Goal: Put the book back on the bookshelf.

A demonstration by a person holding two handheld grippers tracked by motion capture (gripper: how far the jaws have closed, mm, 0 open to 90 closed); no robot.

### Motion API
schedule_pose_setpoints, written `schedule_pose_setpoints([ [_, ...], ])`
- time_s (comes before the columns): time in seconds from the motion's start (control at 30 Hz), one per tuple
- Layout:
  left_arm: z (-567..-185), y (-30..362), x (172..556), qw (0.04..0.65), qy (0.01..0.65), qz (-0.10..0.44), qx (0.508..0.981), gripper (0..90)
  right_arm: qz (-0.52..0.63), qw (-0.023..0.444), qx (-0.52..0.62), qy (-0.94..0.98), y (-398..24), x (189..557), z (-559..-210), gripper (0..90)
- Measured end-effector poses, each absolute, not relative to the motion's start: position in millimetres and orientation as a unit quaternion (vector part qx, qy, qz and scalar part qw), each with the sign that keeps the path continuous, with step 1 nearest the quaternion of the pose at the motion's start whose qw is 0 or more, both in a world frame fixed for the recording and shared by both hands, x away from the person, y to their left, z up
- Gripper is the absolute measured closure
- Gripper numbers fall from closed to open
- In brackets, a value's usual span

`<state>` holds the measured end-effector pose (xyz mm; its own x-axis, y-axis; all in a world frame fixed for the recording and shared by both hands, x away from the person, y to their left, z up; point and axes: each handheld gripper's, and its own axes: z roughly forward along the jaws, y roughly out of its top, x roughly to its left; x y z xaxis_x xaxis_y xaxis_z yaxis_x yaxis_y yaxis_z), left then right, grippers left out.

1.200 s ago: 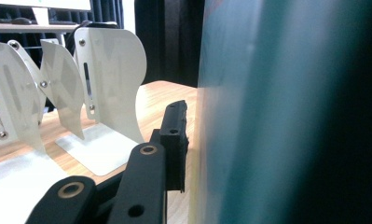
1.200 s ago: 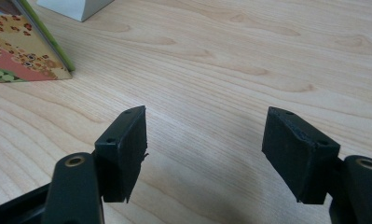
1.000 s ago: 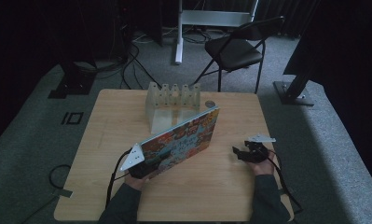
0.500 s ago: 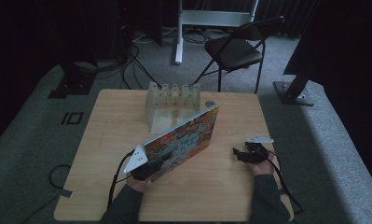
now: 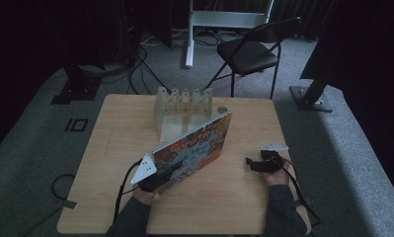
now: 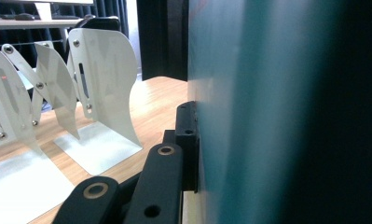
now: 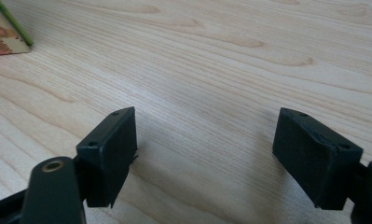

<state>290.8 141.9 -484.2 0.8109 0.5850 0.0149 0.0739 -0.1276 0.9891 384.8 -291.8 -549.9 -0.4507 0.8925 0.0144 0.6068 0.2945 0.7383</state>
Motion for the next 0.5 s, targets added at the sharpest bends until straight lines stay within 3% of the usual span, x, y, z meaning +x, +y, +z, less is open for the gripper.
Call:
schedule_pose_setpoints([
  [0.5,-481.8,151.7,287.0,0.621,0.24,0.206,0.718,81.2,0.345,0.207,0.48,0.78,-290.7,385.1,-550.2,19.4],
])
